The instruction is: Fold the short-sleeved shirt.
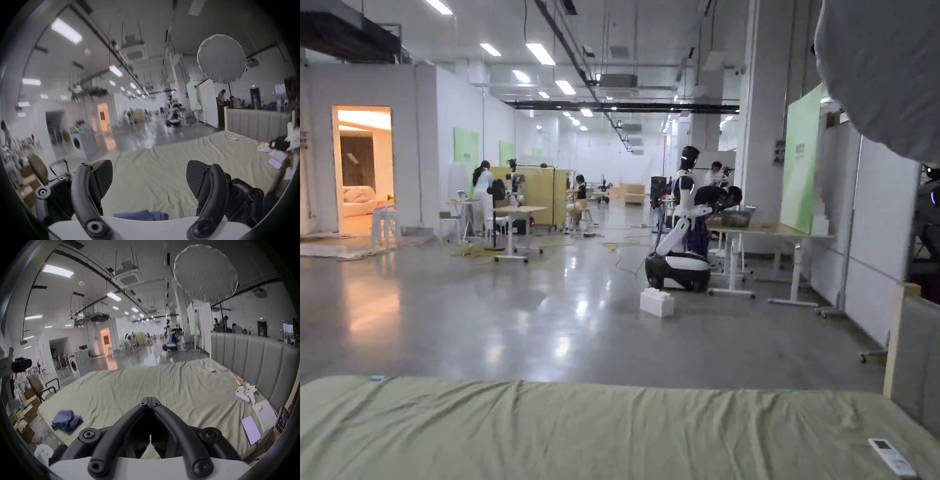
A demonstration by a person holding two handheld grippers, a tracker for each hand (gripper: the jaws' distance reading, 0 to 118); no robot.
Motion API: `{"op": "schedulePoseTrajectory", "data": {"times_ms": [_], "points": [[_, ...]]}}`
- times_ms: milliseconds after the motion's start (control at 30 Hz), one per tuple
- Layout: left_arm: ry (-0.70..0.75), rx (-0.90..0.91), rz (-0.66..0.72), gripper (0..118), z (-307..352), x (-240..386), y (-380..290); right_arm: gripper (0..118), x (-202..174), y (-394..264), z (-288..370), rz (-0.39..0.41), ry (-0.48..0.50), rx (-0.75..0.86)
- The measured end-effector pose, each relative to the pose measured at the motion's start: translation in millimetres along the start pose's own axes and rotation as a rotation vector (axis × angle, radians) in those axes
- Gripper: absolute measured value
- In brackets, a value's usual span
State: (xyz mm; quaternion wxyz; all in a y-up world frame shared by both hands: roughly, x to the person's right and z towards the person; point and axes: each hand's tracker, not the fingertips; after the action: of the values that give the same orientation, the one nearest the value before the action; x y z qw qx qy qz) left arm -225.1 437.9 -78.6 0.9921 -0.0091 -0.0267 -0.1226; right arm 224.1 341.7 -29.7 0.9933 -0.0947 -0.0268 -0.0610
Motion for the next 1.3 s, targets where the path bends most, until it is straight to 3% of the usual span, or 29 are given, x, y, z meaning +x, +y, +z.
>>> {"op": "schedulePoseTrajectory", "data": {"times_ms": [133, 200, 233, 267, 333, 367, 433, 500, 533, 600, 667, 1300], "points": [[-0.058, 0.014, 0.09, 90, 5, 31, -5, 0, -8, 15, 15, 0.051, -0.067, 0.087], [-0.045, -0.032, 0.096, 79, 10, 43, -8, 0, -10, 19, 20, 0.08, -0.062, 0.093], [-0.01, -0.047, 0.099, 69, 11, 48, -11, 0, -12, 20, 25, 0.098, -0.06, 0.101], [-0.013, -0.046, 0.091, 49, 9, 48, -13, 0, -15, 22, 30, 0.107, -0.062, 0.099], [-0.12, -0.052, 0.031, 16, 6, 49, -16, 0, -18, 25, 39, 0.12, -0.055, 0.124], [-0.108, -0.05, 0.005, 3, 12, 57, -15, 0, -21, 27, 42, 0.143, -0.035, 0.166], [-0.088, -0.047, 0.026, 3, 11, 56, -18, 0, -22, 22, 43, 0.102, -0.049, 0.154], [-0.127, -0.049, 0.073, 3, 16, 53, -18, 0, -26, 25, 43, 0.166, -0.053, 0.198], [-0.13, -0.039, 0.091, 3, 16, 51, -20, 0, -26, 22, 40, 0.127, -0.05, 0.146], [-0.113, -0.036, 0.103, 1, 14, 47, -22, 0, -27, 22, 40, 0.149, -0.041, 0.173], [-0.115, -0.038, 0.105, 1, 19, 47, -21, 0, -27, 20, 37, 0.116, -0.037, 0.139], [-0.115, -0.032, 0.157, 1, 19, 48, -25, 0, -31, 17, 41, 0.121, -0.027, 0.132]]}}
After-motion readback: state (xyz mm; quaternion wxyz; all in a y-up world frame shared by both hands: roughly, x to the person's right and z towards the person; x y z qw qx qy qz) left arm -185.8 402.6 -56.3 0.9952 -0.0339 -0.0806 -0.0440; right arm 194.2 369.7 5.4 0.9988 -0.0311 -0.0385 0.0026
